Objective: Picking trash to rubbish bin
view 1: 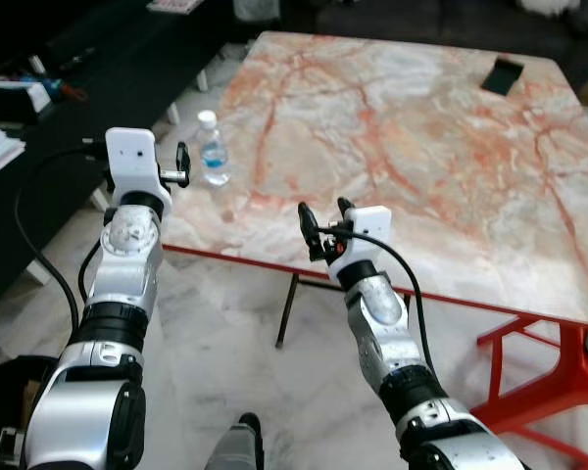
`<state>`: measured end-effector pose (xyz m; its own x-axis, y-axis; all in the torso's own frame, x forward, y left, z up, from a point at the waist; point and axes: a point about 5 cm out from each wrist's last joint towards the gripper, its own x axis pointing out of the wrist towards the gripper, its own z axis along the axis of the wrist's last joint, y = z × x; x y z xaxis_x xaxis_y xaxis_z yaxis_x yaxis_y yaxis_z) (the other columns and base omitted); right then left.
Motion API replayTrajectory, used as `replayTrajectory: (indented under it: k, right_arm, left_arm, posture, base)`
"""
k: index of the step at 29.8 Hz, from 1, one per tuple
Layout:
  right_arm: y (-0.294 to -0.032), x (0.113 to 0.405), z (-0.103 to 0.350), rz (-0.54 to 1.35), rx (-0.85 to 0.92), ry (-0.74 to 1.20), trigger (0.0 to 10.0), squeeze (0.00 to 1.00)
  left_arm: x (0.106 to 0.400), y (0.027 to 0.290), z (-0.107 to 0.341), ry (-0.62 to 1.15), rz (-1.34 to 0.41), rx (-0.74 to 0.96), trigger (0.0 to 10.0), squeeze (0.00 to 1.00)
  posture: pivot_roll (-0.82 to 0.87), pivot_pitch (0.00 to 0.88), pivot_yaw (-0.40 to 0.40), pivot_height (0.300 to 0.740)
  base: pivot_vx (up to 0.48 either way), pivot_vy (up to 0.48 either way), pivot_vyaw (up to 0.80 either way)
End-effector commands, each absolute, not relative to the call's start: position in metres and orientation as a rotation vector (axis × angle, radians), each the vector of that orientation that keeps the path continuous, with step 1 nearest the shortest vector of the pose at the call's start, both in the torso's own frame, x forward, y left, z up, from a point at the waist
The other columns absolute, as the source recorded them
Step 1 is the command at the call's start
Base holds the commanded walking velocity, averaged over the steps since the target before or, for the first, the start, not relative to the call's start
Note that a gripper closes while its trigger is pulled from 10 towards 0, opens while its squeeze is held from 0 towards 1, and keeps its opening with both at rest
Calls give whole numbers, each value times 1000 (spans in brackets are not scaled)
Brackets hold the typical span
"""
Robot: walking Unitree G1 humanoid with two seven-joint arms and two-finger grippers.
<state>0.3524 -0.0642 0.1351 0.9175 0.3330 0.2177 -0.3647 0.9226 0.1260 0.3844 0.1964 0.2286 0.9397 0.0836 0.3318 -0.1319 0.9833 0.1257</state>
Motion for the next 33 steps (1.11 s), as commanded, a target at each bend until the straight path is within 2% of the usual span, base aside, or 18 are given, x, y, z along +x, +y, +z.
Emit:
replayTrajectory:
  k: [1,8,16,21,25,29,33]
  right_arm:
    - [-61,352,138,367,168,-201,10000,0]
    - [-57,352,143,387,168,-223,10000,0]
    - [-58,351,143,385,152,-235,10000,0]
    - [-58,351,143,384,160,-228,10000,0]
    - [-57,351,145,393,143,-241,10000,0]
    - [-57,351,146,394,151,-248,10000,0]
    - [-56,352,144,394,147,-233,10000,0]
  left_arm:
    - [383,195,235,-373,112,176,10000,0]
    - [378,193,237,-401,108,221,10000,0]
    - [375,188,253,-465,100,251,10000,0]
    - [373,186,262,-496,96,258,10000,0]
    - [372,186,265,-505,97,261,10000,0]
    - [371,185,266,-508,99,261,10000,0]
    - [369,185,267,-513,97,263,10000,0]
  posture:
    - [134,193,-13,740]
    - [134,191,-11,740]
    - [133,184,-5,740]
    - [134,180,-4,740]
    - [134,178,-4,740]
    - [135,172,-5,740]
    - [136,168,-5,740]
  base:
    - [0,0,0]
    - [189,0,453]
    - [278,0,0]
    - [281,0,546]
    - [280,0,0]
    - [281,0,728]
    - [283,0,0]
